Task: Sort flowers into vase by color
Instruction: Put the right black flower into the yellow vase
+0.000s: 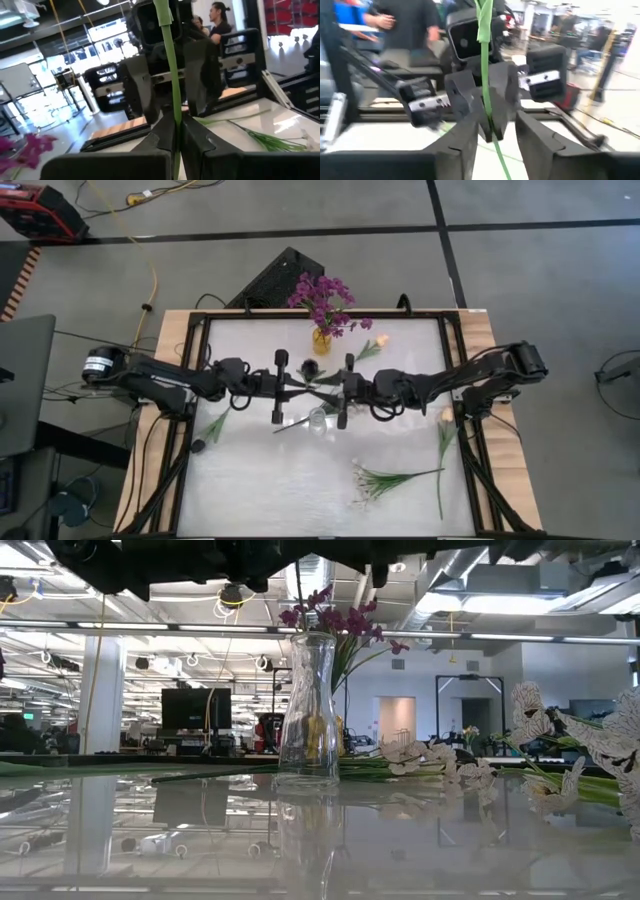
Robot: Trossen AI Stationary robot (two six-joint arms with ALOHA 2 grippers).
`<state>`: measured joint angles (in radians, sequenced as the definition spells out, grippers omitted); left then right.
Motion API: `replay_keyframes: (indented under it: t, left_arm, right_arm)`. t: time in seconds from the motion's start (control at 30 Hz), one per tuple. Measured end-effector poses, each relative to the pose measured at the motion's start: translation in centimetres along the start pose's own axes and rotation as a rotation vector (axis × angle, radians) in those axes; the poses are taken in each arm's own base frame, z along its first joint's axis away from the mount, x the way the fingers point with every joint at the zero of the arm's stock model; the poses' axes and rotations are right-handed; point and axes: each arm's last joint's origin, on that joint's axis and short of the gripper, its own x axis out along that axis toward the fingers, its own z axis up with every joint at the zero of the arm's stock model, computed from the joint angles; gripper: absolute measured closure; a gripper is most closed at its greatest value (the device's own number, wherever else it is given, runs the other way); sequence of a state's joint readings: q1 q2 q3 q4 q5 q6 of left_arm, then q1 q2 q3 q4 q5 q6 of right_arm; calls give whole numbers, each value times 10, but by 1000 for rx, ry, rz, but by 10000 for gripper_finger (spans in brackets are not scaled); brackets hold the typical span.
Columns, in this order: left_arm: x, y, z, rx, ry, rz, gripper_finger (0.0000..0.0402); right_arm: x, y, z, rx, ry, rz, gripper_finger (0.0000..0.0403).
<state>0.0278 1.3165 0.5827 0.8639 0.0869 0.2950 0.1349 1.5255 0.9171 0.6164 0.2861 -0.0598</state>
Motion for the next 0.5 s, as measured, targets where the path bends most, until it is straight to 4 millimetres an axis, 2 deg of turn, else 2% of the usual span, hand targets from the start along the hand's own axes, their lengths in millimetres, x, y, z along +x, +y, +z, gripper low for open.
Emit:
replay_keyframes:
  t: [0.23, 0.4, 0.5]
  left_arm:
    - [-12, 32, 4, -24, -19, 37, 401]
    - [-17, 60, -3, -60, -40, 132, 401]
    - [-16, 75, -16, -67, -24, 197, 401]
  right_arm:
    - [-16, -8, 4, -60, 145, -78, 182]
    - [-25, -8, -2, -30, 270, -74, 169]
    - [-28, -6, -7, -31, 326, -70, 169]
